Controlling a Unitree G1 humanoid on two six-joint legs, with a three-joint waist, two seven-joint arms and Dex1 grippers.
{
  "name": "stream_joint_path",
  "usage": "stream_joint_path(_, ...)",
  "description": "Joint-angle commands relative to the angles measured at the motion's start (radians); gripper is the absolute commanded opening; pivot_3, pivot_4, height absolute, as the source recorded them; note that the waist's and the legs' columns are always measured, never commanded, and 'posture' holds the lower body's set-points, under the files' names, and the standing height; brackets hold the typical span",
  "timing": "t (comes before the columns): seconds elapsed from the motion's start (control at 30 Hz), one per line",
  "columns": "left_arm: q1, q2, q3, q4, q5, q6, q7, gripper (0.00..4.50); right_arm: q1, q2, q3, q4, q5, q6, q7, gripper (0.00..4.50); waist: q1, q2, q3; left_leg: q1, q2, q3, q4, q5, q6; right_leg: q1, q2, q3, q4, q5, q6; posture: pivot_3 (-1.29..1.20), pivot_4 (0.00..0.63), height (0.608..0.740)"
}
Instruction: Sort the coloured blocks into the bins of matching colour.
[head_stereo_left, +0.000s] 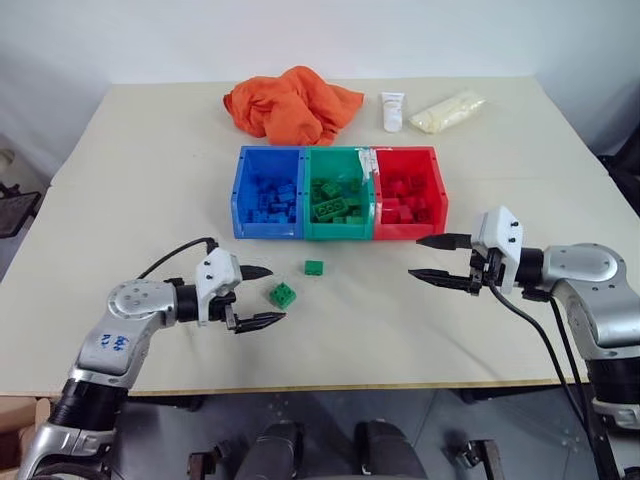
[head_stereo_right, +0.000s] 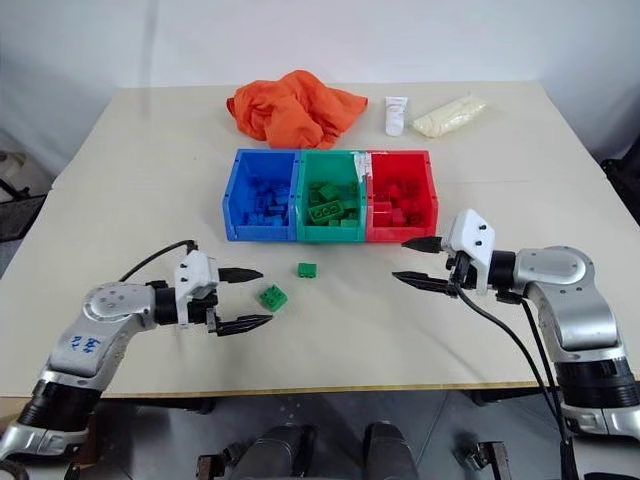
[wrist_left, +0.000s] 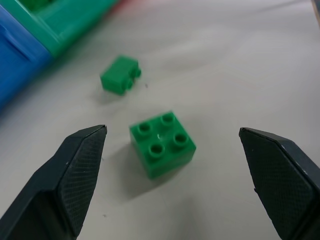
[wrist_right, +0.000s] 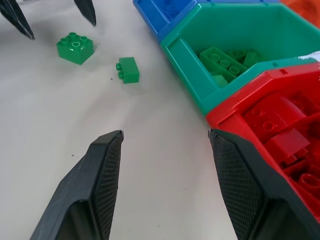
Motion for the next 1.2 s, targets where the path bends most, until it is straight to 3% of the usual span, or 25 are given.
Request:
stream_joint_path(0.03, -0.041, -0.029, -0.019, 0.056, 0.043, -0.045, 0.016, 4.5, 0.021, -0.018, -0.05, -0.069, 0.027, 0.015, -0.032, 2.83, 0.002, 0.0, 0.0, 0.0, 0.0, 0.0, 0.0, 0.0, 0.0, 0.0, 0.0, 0.0, 0.0, 0.0, 0.0, 0.0, 0.15, 0.74)
stream_joint_path(0.07, -0.045, -0.033, -0.026, 0.053, 0.037, -0.038, -0.002, 4.5, 0.031, -0.021, -0.058, -0.079, 0.03, 0.022, -0.041, 2.83, 0.002, 0.0, 0.0, 0.0, 0.0, 0.0, 0.0, 0.0, 0.0, 0.0, 0.0, 0.0, 0.0, 0.0, 0.0, 0.0, 0.15, 0.74)
stream_joint_path(0.17, -0.047, -0.05, -0.039, 0.05, 0.035, -0.048, -0.021, 3.91, 0.054, -0.029, -0.074, -0.1, 0.035, 0.032, -0.057, 2.87, 0.0, 0.0, 0.0, 0.0, 0.0, 0.0, 0.0, 0.0, 0.0, 0.0, 0.0, 0.0, 0.001, 0.0, 0.0, 0.0, 0.15, 0.74)
stream_joint_path(0.33, -0.046, -0.07, -0.044, 0.061, 0.042, -0.059, -0.024, 2.27, 0.067, -0.035, -0.083, -0.112, 0.039, 0.038, -0.069, 2.87, -0.003, 0.0, 0.0, 0.0, 0.0, 0.0, 0.001, 0.0, 0.0, 0.0, 0.0, 0.0, 0.001, 0.0, 0.0, 0.0, 0.15, 0.74)
stream_joint_path(0.43, -0.053, -0.063, -0.046, 0.067, 0.051, -0.027, -0.023, 1.51, 0.07, -0.039, -0.087, -0.115, 0.039, 0.039, -0.074, 2.87, -0.004, 0.0, 0.0, 0.0, 0.0, 0.0, 0.001, 0.0, 0.0, 0.0, 0.0, 0.0, 0.001, 0.0, 0.0, 0.0, 0.15, 0.74)
stream_joint_path(0.63, -0.111, -0.069, -0.028, 0.044, 0.042, 0.014, -0.01, 1.49, 0.075, -0.043, -0.093, -0.12, 0.042, 0.04, -0.085, 2.87, -0.005, 0.0, 0.0, 0.0, 0.0, 0.0, 0.001, 0.0, 0.0, 0.0, 0.0, 0.0, 0.001, 0.0, 0.0, 0.0, 0.15, 0.74)
stream_joint_path(0.9, -0.371, -0.193, 0.035, 0.162, 0.025, 0.065, 0.121, 1.49, 0.089, -0.038, -0.109, -0.136, 0.05, 0.037, -0.108, 2.87, 0.015, -0.001, 0.0, -0.002, -0.001, 0.0, 0.006, -0.001, 0.001, 0.0, 0.0, -0.001, 0.003, 0.0, 0.001, 0.0, 0.15, 0.74)
stream_joint_path(1.2, -0.776, -0.376, 0.008, 0.787, 0.162, -0.234, 0.216, 1.49, 0.119, -0.011, -0.172, -0.168, 0.06, 0.02, -0.19, 2.87, 0.018, -0.004, 0.002, -0.003, -0.002, 0.0, 0.008, -0.001, 0.002, 0.0, 0.001, -0.006, 0.004, 0.001, 0.002, 0.0, 0.15, 0.74)
